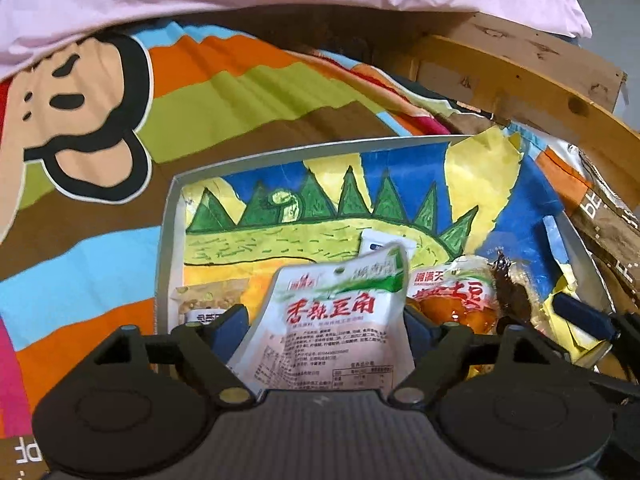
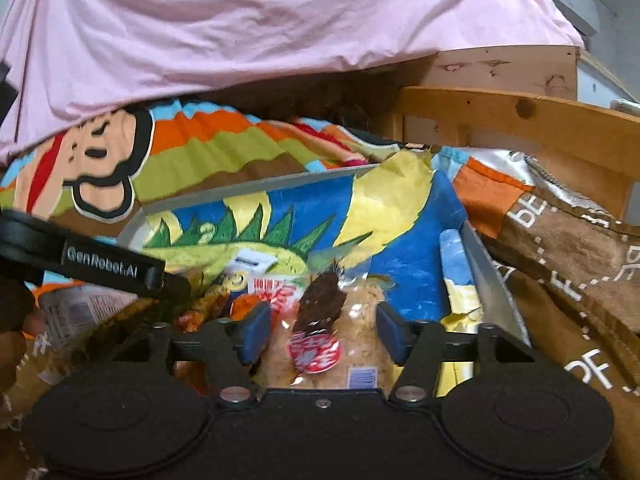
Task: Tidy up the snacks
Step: 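Lower both packets into the tray and open both tools, then withdraw both tools up and away from the tray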
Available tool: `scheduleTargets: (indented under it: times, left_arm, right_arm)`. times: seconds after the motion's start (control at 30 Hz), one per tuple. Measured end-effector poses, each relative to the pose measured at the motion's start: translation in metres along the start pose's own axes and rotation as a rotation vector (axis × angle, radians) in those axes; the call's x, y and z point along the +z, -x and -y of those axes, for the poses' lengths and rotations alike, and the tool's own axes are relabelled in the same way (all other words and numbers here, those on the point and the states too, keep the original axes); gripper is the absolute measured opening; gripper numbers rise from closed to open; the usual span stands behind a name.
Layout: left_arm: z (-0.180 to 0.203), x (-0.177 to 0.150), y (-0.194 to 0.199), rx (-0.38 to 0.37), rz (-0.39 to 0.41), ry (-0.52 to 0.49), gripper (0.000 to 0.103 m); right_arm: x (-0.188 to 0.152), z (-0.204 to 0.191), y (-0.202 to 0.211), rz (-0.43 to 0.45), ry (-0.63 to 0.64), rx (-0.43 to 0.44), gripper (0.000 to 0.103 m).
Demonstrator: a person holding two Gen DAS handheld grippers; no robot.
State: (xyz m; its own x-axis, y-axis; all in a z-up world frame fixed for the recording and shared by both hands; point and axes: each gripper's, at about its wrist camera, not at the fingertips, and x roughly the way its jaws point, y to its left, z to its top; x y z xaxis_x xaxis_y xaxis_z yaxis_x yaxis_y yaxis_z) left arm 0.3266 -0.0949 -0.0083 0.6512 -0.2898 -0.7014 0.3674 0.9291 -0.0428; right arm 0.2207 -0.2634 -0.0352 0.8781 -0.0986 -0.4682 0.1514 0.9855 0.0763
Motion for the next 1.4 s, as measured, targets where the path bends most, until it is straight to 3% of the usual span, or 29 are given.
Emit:
scheduleTargets:
  times: [0.23, 0.33, 0.5, 0.9, 1.4]
  left_arm:
    - [0.005, -0.003, 0.029, 0.013, 0.071, 0.017, 0.099]
    - [0.009, -0.004, 0.035, 0.047, 0.058, 0.018, 0.098]
    - [0.009, -0.017, 0.070, 0.040, 0.112, 0.038, 0.100]
    - [0.009, -0.083, 0.161, 0.125, 0.181, 0.036, 0.102]
    - [0.015, -0.155, 0.233, 0.176, 0.168, 0.036, 0.102]
  right_arm:
    - [0.016, 0.004, 0.037, 0.045, -0.009, -0.012, 0.078]
    - [0.022, 0.008, 0.055, 0.060, -0.023, -0.018, 0.081]
    - [0.025, 0.014, 0.087, 0.079, -0.032, -0.030, 0.084]
    - [0.010, 0.005, 0.171, 0.105, -0.039, -0.010, 0.094]
    - [-0.032, -0.006, 0.254, 0.066, -0.041, 0.031, 0.102]
